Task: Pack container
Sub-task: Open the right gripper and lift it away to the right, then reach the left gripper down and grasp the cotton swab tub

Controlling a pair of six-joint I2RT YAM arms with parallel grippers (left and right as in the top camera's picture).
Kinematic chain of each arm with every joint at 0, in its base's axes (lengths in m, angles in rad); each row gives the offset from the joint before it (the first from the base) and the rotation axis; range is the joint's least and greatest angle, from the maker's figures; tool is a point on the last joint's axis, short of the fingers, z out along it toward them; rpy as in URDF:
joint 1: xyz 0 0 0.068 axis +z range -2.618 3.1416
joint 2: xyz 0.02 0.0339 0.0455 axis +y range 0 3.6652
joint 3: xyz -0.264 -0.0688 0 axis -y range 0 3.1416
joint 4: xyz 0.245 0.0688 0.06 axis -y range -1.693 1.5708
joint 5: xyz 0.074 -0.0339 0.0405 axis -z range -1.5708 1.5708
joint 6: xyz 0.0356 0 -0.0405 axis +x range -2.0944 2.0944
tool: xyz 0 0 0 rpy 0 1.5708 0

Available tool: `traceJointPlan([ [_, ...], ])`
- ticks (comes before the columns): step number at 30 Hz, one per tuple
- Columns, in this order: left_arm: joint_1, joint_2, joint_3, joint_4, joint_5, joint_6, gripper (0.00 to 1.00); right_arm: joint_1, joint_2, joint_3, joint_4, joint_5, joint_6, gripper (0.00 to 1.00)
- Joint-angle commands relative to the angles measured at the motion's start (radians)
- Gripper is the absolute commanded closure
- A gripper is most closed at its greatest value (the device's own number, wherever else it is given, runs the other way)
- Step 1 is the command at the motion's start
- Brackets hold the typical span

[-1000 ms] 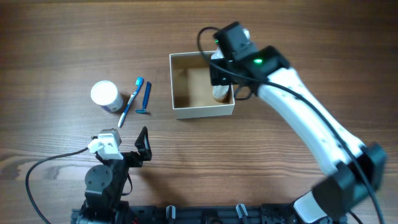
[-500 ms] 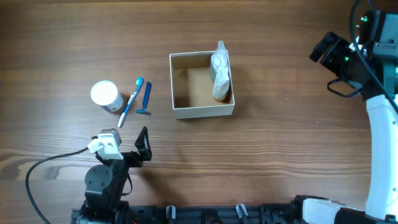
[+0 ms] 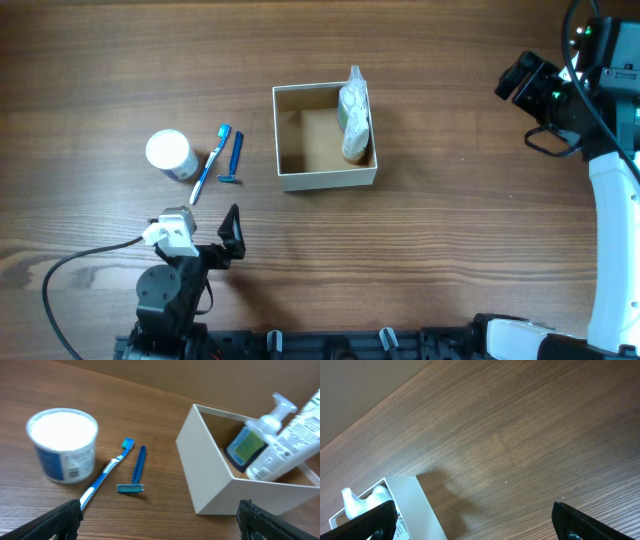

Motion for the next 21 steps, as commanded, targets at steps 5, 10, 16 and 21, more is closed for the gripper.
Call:
traceJointPlan([
  [5,0.006,0.016,0.027,0.009,0.093,-0.125,0.01,-0.001,0.006,0.01,-0.003,-0.01,0.002,0.0],
  [10,0.006,0.299,0.275,-0.097,0.038,-0.157,0.01,-0.001,0.006,0.01,-0.003,-0.01,0.002,0.0],
  [16,0.012,0.881,0.788,-0.249,-0.097,-0.022,0.0,-0.001,0.006,0.01,-0.003,-0.01,0.002,0.0],
  [21,0.112,1.263,1.013,-0.363,-0.097,-0.003,0.0,-0.001,0.006,0.01,-0.003,-0.01,0.002,0.0],
])
